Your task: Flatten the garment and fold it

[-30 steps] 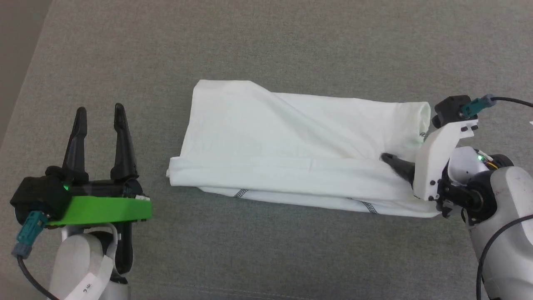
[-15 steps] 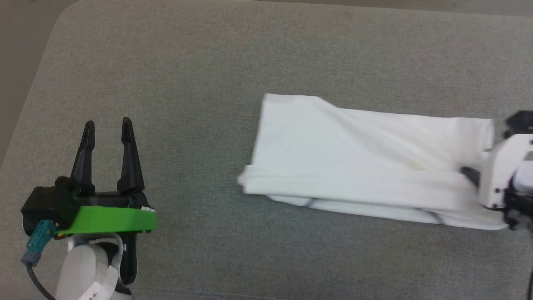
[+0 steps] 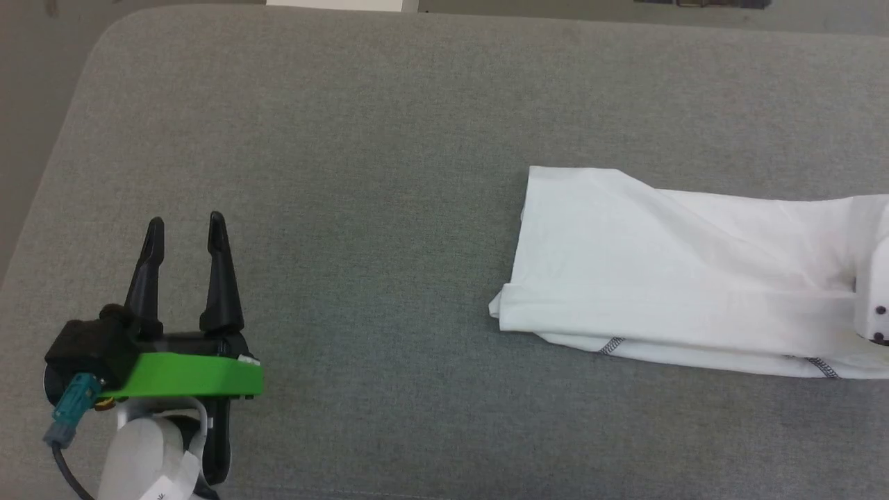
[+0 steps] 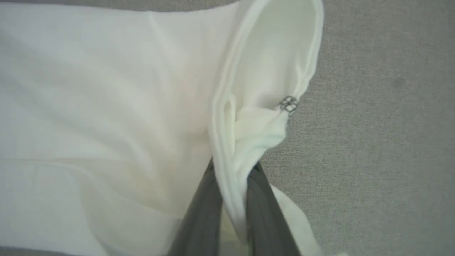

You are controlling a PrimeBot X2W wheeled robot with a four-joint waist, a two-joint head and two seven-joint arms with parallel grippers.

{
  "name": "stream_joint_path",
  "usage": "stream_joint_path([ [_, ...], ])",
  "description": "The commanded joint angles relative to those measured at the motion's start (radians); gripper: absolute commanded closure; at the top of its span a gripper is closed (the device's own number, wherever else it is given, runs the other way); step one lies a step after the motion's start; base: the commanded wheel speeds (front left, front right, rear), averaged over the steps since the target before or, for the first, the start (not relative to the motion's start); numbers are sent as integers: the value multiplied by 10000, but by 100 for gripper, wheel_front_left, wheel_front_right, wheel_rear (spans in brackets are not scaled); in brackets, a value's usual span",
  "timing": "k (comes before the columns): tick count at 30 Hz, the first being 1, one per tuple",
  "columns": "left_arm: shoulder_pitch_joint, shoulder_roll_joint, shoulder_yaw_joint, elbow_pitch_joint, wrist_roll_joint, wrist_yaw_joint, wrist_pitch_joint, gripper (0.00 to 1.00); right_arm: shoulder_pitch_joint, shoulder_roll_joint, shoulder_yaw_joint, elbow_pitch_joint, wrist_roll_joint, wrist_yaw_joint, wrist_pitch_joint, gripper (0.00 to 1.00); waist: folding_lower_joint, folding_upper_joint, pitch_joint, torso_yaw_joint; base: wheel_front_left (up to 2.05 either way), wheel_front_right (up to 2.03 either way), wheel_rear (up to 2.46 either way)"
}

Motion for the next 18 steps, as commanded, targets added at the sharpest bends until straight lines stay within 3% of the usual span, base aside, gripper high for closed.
stream_joint_path([
  [1,226,64,41,56,162,-68,-36,0,-103,-83,237,-312,-55,-15,269,100,0,-1,-121,-54,0,0,0],
  [9,477,37,131,337,183,-68,-36,0,2,-356,1878,-2908,1067,-15,2319,100,0,-1,-487,-138,0,0,0],
  [11,541,-29,123,386,154,-68,-36,0,-68,407,2497,-3689,1604,-15,2530,100,0,-1,-521,-77,0,0,0],
  [15,547,-56,13,404,128,-69,-36,0,-259,1102,3157,-3318,1658,-15,2042,100,0,-1,-493,88,0,0,0],
  [16,555,-73,-50,415,107,-69,-36,0,-499,1515,3704,-2722,1604,-15,1507,100,0,-1,-449,232,0,0,0],
  [18,564,-86,-86,434,79,-69,-36,0,-687,1753,3957,-2238,1549,-15,1134,100,0,-1,-404,327,0,0,0],
])
